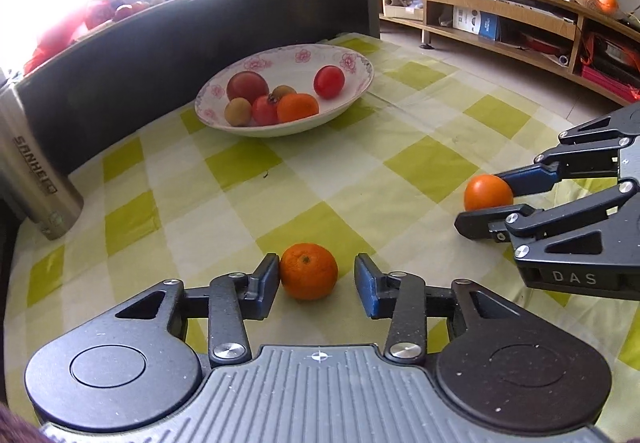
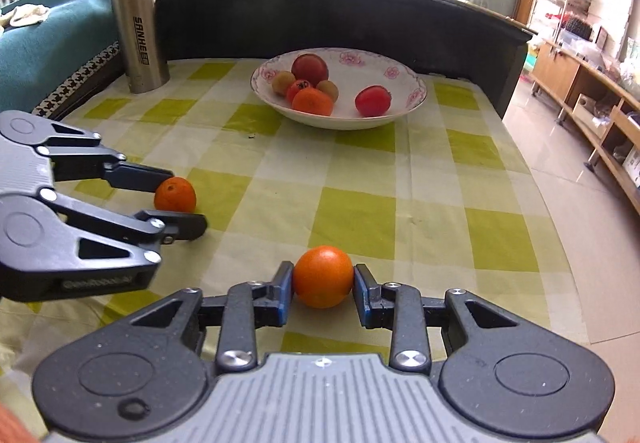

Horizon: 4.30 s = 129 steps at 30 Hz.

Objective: Organize fruits
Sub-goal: 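Carry both oranges over the white bowl with both tools, then open both tools to release the oranges into the bowl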

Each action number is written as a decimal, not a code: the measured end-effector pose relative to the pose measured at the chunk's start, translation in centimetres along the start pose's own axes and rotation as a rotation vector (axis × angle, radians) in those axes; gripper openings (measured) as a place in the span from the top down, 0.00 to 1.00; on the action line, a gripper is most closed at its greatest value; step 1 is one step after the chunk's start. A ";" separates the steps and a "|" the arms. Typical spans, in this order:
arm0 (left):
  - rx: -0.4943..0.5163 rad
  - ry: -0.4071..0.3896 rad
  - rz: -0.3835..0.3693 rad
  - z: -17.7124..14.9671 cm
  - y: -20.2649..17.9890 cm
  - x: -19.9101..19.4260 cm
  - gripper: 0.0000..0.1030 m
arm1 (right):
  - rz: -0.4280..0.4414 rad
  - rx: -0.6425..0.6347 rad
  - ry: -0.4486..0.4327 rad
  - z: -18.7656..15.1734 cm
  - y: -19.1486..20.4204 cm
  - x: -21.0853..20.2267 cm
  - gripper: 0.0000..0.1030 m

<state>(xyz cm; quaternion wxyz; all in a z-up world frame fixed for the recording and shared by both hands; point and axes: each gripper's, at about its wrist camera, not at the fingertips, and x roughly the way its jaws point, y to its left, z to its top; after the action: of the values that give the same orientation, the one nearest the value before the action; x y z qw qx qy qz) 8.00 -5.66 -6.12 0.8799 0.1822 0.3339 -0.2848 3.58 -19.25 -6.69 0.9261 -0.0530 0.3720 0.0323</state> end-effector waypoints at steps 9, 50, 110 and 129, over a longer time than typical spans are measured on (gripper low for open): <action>-0.016 -0.010 0.015 -0.4 0.1 -0.3 0.46 | -0.008 0.037 -0.055 -0.8 -0.9 0.0 0.48; -0.021 -0.049 0.028 3.3 -0.6 -2.8 0.63 | -0.032 -0.017 -0.048 3.8 1.2 -2.5 0.64; -0.077 -0.133 0.118 13.8 6.6 6.2 0.54 | 0.025 0.082 -0.143 16.5 -6.5 9.6 0.56; -0.171 -0.116 0.170 11.0 5.6 0.0 0.15 | -0.051 0.115 -0.113 14.2 -5.7 3.1 0.55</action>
<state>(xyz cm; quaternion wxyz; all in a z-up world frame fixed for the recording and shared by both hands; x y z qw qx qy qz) 16.79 -6.97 2.37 0.9309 0.1173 0.2891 -0.1897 16.15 -23.06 1.75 0.9478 -0.0075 0.3188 -0.0099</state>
